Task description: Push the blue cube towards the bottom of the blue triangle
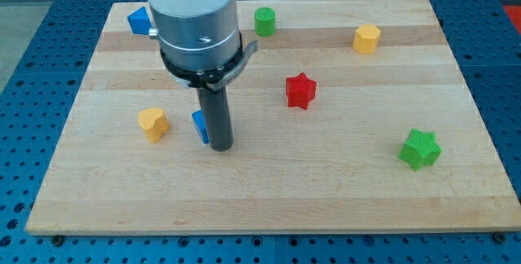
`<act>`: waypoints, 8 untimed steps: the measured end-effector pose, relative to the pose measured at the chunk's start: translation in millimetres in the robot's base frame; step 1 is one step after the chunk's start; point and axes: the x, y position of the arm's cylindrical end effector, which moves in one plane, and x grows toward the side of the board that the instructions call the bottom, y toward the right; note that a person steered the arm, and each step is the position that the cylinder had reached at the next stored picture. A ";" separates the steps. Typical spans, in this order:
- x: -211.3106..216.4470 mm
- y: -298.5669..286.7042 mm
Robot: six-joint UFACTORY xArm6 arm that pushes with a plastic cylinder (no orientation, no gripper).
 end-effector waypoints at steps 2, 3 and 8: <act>-25.0 -4.5; -49.0 -28.3; -155.2 -164.0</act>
